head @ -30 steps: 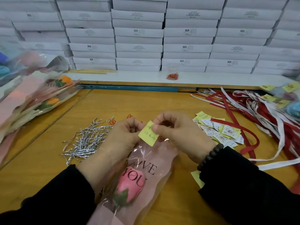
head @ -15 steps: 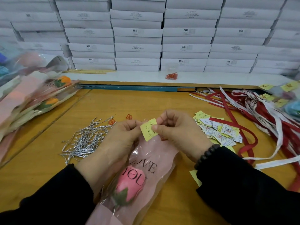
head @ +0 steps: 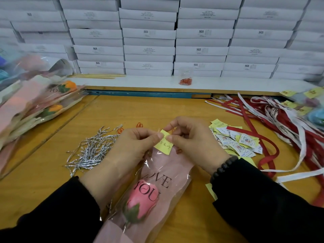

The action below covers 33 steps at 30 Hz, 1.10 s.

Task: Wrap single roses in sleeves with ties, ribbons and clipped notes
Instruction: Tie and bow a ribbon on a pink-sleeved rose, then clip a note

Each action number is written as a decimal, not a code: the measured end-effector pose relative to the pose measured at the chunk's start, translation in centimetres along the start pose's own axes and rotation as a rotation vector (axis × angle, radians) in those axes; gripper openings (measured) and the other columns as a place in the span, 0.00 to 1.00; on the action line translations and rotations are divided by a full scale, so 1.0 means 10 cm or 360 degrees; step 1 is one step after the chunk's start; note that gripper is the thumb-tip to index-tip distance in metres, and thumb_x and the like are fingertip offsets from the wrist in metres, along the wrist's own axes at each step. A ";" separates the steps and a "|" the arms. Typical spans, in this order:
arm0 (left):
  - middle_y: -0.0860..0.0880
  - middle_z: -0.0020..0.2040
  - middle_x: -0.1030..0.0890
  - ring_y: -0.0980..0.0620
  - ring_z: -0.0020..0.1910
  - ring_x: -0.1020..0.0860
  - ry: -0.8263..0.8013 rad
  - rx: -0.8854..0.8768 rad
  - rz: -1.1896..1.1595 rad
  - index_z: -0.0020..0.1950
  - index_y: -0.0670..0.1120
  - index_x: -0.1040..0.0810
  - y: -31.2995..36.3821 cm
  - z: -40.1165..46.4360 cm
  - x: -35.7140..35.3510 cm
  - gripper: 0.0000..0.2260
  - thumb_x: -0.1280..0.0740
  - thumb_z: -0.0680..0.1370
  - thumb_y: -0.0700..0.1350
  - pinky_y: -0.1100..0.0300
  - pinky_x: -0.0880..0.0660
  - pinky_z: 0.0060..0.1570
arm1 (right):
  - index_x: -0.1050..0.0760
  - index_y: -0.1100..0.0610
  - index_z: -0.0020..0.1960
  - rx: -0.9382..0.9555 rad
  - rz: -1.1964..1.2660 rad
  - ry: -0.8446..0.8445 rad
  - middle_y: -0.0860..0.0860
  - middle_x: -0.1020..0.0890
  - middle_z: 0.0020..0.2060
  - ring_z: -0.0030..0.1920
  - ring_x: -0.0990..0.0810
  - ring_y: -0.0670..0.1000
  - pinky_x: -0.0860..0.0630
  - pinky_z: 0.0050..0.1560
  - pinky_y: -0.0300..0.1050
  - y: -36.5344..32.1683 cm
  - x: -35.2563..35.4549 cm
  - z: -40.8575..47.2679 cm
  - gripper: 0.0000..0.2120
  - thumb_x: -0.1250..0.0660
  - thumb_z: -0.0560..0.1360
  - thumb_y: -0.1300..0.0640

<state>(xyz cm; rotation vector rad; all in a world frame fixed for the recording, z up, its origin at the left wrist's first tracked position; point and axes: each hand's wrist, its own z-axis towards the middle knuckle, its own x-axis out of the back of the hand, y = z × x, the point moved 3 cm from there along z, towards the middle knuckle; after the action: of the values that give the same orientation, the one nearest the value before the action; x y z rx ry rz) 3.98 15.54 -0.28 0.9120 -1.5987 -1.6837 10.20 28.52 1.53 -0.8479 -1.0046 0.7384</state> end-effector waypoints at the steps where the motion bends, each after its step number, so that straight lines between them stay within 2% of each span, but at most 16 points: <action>1: 0.44 0.28 0.27 0.55 0.22 0.34 0.0002 -0.0012 0.0007 0.35 0.42 0.17 0.01 0.00 0.00 0.05 0.29 0.66 0.44 0.67 0.37 0.22 | 0.24 0.48 0.40 -0.0003 0.0016 0.0013 0.53 0.22 0.31 0.30 0.24 0.48 0.22 0.39 0.52 0.00 0.00 0.00 0.11 0.31 0.72 0.65; 4: 0.43 0.28 0.28 0.55 0.22 0.35 0.0020 -0.0028 0.0047 0.36 0.42 0.18 0.03 -0.01 0.00 0.07 0.28 0.64 0.45 0.66 0.39 0.22 | 0.23 0.49 0.39 -0.0006 0.0048 0.0042 0.50 0.23 0.29 0.28 0.24 0.47 0.22 0.37 0.51 0.01 0.01 0.00 0.11 0.30 0.72 0.65; 7: 0.47 0.25 0.28 0.55 0.21 0.36 0.0049 -0.0020 0.0051 0.38 0.39 0.20 0.01 0.00 0.00 0.03 0.29 0.70 0.39 0.67 0.39 0.20 | 0.22 0.52 0.39 -0.0014 0.0089 0.0031 0.50 0.22 0.29 0.28 0.24 0.49 0.23 0.36 0.50 0.01 -0.01 0.00 0.08 0.30 0.72 0.64; 9: 0.46 0.27 0.27 0.55 0.21 0.36 0.0097 -0.0004 0.0045 0.37 0.38 0.21 0.00 0.01 0.01 0.04 0.30 0.72 0.36 0.68 0.39 0.20 | 0.22 0.54 0.40 -0.0056 0.0158 0.0018 0.52 0.20 0.29 0.28 0.23 0.48 0.24 0.31 0.42 0.02 -0.01 0.01 0.06 0.32 0.74 0.62; 11: 0.43 0.30 0.26 0.55 0.21 0.35 0.0144 0.0014 0.0045 0.35 0.39 0.22 -0.01 0.02 0.03 0.06 0.31 0.72 0.36 0.68 0.39 0.20 | 0.22 0.54 0.41 -0.0138 0.0169 0.0128 0.50 0.19 0.32 0.29 0.22 0.43 0.28 0.28 0.32 0.07 0.06 0.04 0.07 0.36 0.76 0.60; 13: 0.40 0.33 0.26 0.54 0.21 0.36 0.0199 0.0034 0.0025 0.34 0.40 0.23 -0.03 0.04 0.06 0.08 0.31 0.73 0.35 0.67 0.40 0.20 | 0.23 0.52 0.40 -0.0208 -0.0009 0.0280 0.47 0.20 0.35 0.31 0.22 0.41 0.28 0.30 0.29 0.15 0.19 0.07 0.08 0.36 0.77 0.60; 15: 0.40 0.33 0.25 0.52 0.23 0.35 0.0241 0.0054 0.0003 0.34 0.41 0.23 -0.04 0.05 0.08 0.08 0.32 0.73 0.35 0.65 0.39 0.21 | 0.22 0.53 0.41 -0.0212 -0.0324 0.0273 0.44 0.21 0.37 0.34 0.24 0.41 0.29 0.33 0.29 0.21 0.28 0.08 0.08 0.35 0.75 0.63; 18: 0.41 0.32 0.25 0.55 0.20 0.35 0.0241 0.0064 0.0004 0.35 0.40 0.23 -0.04 0.05 0.08 0.07 0.32 0.73 0.35 0.68 0.40 0.18 | 0.20 0.53 0.46 -0.0202 -0.0748 0.0029 0.44 0.25 0.38 0.36 0.29 0.41 0.34 0.36 0.33 0.26 0.25 0.06 0.07 0.33 0.73 0.64; 20: 0.39 0.33 0.25 0.55 0.20 0.36 0.0222 0.0066 0.0021 0.34 0.40 0.23 -0.05 0.05 0.07 0.07 0.32 0.73 0.35 0.68 0.41 0.18 | 0.20 0.52 0.48 -0.0161 -0.0873 -0.0092 0.46 0.26 0.41 0.37 0.30 0.41 0.36 0.36 0.32 0.28 0.19 0.05 0.07 0.32 0.73 0.61; 23: 0.39 0.35 0.26 0.54 0.21 0.37 0.0208 0.0055 0.0053 0.34 0.40 0.23 -0.05 0.05 0.07 0.07 0.31 0.73 0.35 0.67 0.41 0.20 | 0.20 0.51 0.51 -0.0094 -0.0901 -0.0182 0.45 0.30 0.39 0.36 0.32 0.40 0.38 0.35 0.31 0.27 0.12 0.05 0.07 0.32 0.74 0.56; 25: 0.40 0.34 0.26 0.54 0.22 0.37 0.0197 0.0050 0.0060 0.34 0.40 0.23 -0.05 0.05 0.07 0.07 0.31 0.73 0.35 0.65 0.41 0.21 | 0.20 0.51 0.52 -0.0068 -0.0913 -0.0218 0.44 0.33 0.37 0.36 0.33 0.41 0.36 0.39 0.36 0.27 0.09 0.04 0.07 0.34 0.75 0.56; 27: 0.39 0.35 0.26 0.52 0.24 0.36 0.0185 0.0056 0.0062 0.33 0.41 0.23 -0.06 0.04 0.07 0.08 0.31 0.73 0.35 0.63 0.40 0.23 | 0.21 0.52 0.47 -0.0048 -0.0939 -0.0207 0.45 0.32 0.38 0.37 0.32 0.43 0.35 0.41 0.39 0.26 0.07 0.04 0.05 0.35 0.75 0.59; 30: 0.36 0.37 0.25 0.50 0.28 0.35 0.0170 0.0069 0.0047 0.33 0.41 0.22 -0.07 0.04 0.07 0.08 0.31 0.73 0.35 0.60 0.40 0.27 | 0.24 0.54 0.42 -0.0076 -0.0947 -0.0164 0.45 0.29 0.38 0.38 0.31 0.45 0.36 0.36 0.35 0.25 0.07 0.05 0.04 0.33 0.73 0.62; 33: 0.37 0.37 0.26 0.53 0.23 0.36 0.0170 0.0056 0.0079 0.34 0.41 0.23 -0.07 0.05 0.07 0.08 0.31 0.73 0.36 0.64 0.40 0.23 | 0.24 0.52 0.40 -0.0120 -0.0872 -0.0122 0.44 0.26 0.37 0.36 0.30 0.42 0.37 0.34 0.31 0.28 0.10 0.05 0.07 0.32 0.72 0.64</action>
<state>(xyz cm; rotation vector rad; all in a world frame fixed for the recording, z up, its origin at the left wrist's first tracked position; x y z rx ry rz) 3.20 15.26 -1.02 0.9552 -1.5712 -1.5513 9.70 30.85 -0.39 -0.5689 -1.2685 0.2673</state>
